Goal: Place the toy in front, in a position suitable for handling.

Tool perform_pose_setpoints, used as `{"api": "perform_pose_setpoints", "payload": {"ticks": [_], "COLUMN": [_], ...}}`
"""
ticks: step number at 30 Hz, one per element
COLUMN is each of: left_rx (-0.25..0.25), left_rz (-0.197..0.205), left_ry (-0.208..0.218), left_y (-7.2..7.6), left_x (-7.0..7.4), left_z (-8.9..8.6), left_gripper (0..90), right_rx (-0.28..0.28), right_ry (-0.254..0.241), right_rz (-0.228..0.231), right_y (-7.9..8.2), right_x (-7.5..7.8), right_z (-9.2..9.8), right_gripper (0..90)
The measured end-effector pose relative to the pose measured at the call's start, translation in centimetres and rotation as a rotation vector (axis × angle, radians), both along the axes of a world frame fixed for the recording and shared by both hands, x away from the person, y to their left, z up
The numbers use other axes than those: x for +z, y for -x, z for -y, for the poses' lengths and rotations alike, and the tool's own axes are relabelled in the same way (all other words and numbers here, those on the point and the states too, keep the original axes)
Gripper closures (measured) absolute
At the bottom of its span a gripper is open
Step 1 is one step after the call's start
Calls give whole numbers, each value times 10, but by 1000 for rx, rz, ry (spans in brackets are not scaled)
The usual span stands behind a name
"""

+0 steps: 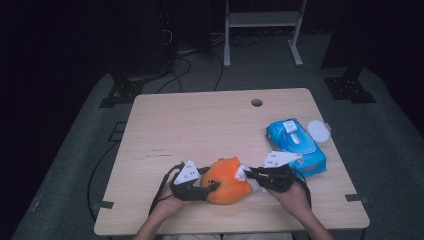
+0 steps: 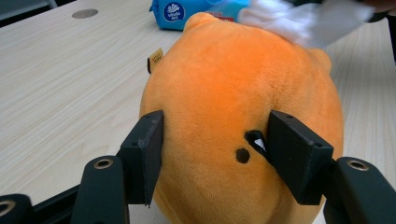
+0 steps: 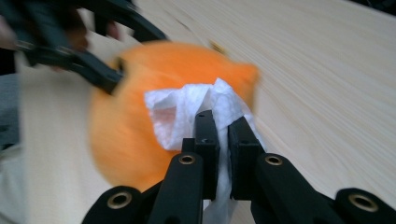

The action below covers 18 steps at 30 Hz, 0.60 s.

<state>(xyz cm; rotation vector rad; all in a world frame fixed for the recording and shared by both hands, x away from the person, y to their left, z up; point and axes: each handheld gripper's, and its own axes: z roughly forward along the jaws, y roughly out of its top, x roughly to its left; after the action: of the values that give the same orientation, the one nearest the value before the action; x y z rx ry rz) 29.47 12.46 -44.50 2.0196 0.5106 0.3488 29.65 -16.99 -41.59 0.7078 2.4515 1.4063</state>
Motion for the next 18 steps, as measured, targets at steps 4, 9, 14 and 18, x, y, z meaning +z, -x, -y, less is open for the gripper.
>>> {"api": "perform_pose_setpoints", "payload": {"ticks": [4,9,14,18], "left_rx": [2,-17,-60,-63], "left_rz": [2,31,97,82], "left_ry": [-3,-15,-59,-42], "left_y": [1,7,20,19], "left_x": [0,2,6,8], "left_z": [0,9,25,23], "left_gripper": [385,382,367,307], "right_rx": [33,-53,-52,-29], "right_ry": [30,39,15,28], "right_rz": [37,-6,15,43], "right_y": [6,-8,-7,-5], "right_x": [3,-2,3,5], "right_z": [-12,3,-2,-10], "right_gripper": [839,839,838,838]}}
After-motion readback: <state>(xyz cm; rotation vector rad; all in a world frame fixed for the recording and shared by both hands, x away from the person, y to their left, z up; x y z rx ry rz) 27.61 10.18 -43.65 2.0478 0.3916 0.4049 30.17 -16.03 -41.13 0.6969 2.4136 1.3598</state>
